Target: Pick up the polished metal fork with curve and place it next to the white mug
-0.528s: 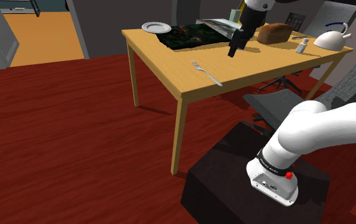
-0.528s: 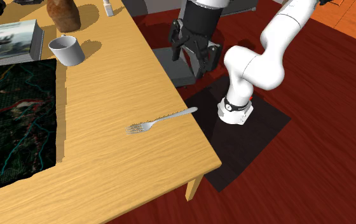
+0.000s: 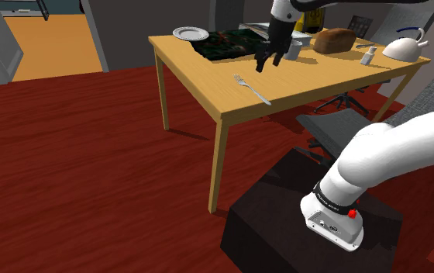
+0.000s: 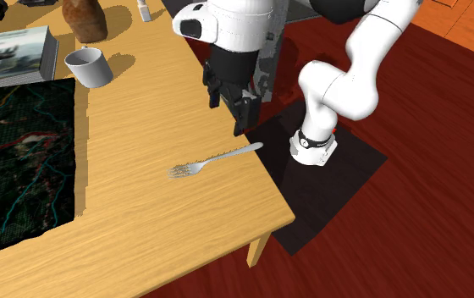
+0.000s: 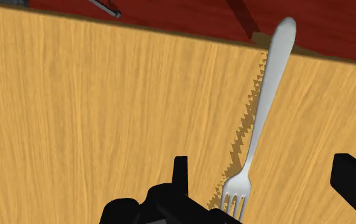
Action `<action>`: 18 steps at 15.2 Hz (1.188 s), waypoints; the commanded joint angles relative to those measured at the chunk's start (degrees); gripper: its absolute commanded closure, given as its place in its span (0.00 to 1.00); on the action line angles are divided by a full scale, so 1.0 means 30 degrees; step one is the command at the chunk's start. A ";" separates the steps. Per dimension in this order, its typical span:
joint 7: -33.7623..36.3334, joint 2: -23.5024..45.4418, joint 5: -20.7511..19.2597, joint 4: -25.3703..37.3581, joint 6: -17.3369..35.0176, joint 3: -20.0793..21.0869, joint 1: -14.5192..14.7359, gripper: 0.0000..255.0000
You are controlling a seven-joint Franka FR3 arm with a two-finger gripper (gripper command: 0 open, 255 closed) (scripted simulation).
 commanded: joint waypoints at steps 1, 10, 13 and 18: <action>0.0982 0.1638 0.0359 0.0639 0.0720 0.0114 -0.0141 0.00; 0.3174 0.6092 0.1271 0.2190 0.2932 0.0076 -0.0503 0.00; 0.3172 0.6279 0.1273 0.1600 0.3709 0.0074 -0.0502 0.00; 0.3171 0.6393 0.1274 0.1304 0.4119 0.0073 -0.0502 0.00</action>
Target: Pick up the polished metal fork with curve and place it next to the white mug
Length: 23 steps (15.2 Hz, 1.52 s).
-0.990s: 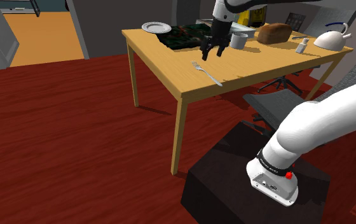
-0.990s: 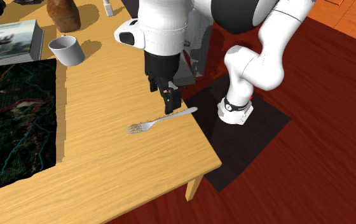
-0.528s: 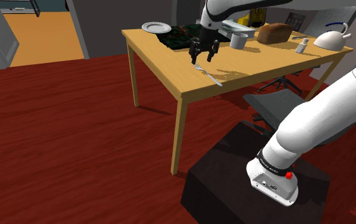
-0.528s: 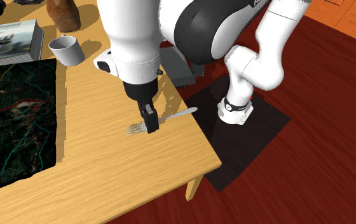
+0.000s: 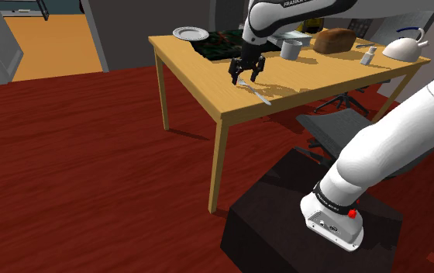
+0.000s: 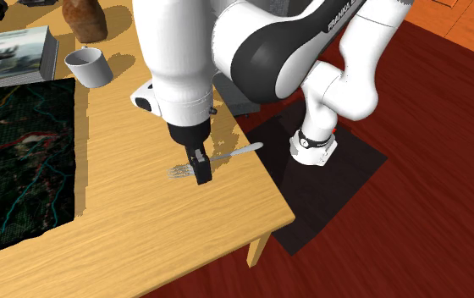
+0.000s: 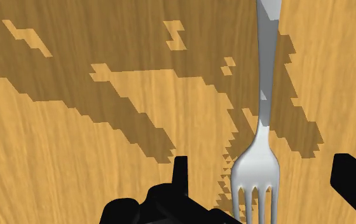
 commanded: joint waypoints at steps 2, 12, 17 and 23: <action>0.0008 -0.0001 0.0001 -0.0020 0.0023 0.0005 0.0003 0.00; -0.0108 0.0026 -0.0012 -0.0138 0.0168 -0.0075 -0.0048 1.00; 0.0017 -0.0138 -0.0007 0.0624 -0.0757 -0.0016 0.0029 1.00; 0.0021 -0.0295 -0.0008 0.2016 -0.2306 -0.0011 0.0030 1.00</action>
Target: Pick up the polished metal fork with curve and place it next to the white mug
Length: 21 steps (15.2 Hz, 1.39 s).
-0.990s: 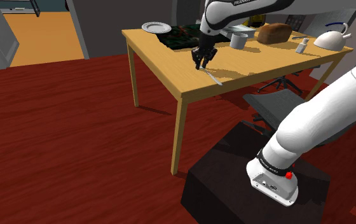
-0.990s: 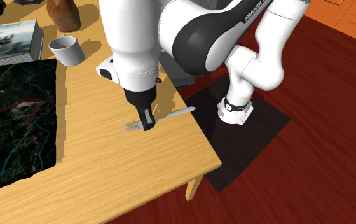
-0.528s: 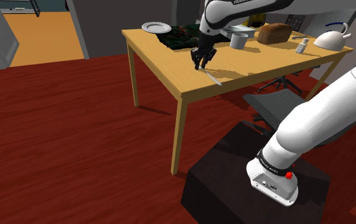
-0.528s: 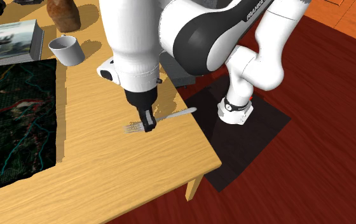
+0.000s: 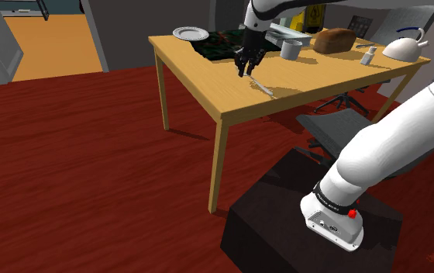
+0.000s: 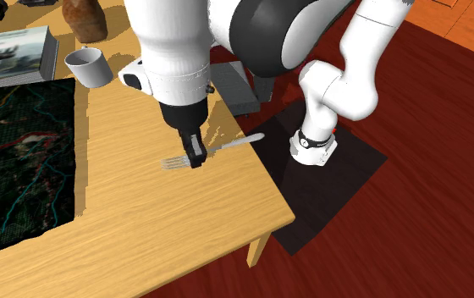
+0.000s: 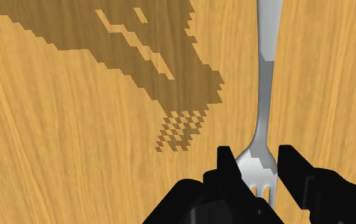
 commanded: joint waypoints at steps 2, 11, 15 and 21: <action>0.0004 -0.0049 0.0000 0.0716 -0.0772 0.0004 0.0002 1.00; 0.0008 0.0072 0.0003 0.3149 -0.3085 0.0008 0.0005 1.00; 0.0008 0.0235 0.0006 0.4346 -0.4119 0.0009 0.0007 1.00; -0.0458 0.0659 -0.0025 0.6073 -0.5422 -0.0291 -0.0164 1.00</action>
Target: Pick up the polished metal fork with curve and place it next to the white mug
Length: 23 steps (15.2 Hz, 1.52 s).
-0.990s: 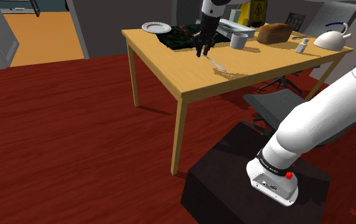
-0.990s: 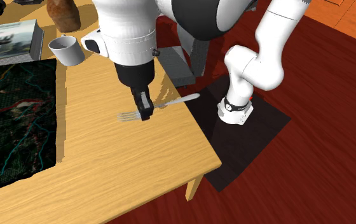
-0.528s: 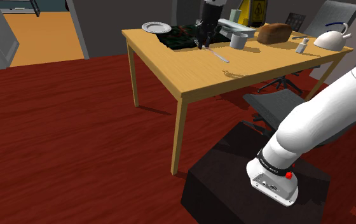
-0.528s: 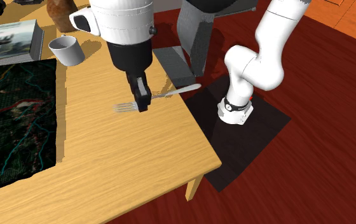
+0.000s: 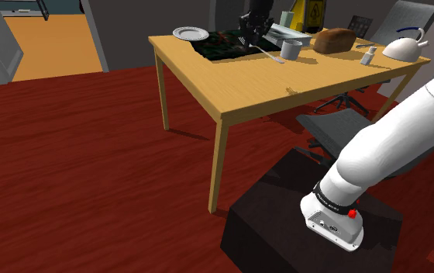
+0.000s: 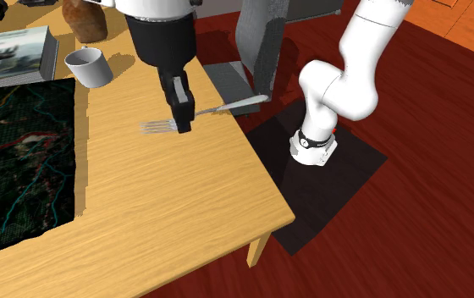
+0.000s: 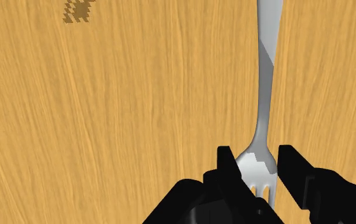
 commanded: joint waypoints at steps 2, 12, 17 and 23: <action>-0.1191 0.0440 -0.0074 0.0611 -0.0181 -0.0762 -0.0439 1.00; -0.5874 0.3230 0.0218 0.3725 -0.0561 -0.3603 -0.2259 1.00; -0.8235 0.5451 0.0892 0.6344 -0.1094 -0.4877 -0.3372 1.00; -1.0977 0.9055 0.2322 1.0923 -0.2389 -0.6100 -0.5256 1.00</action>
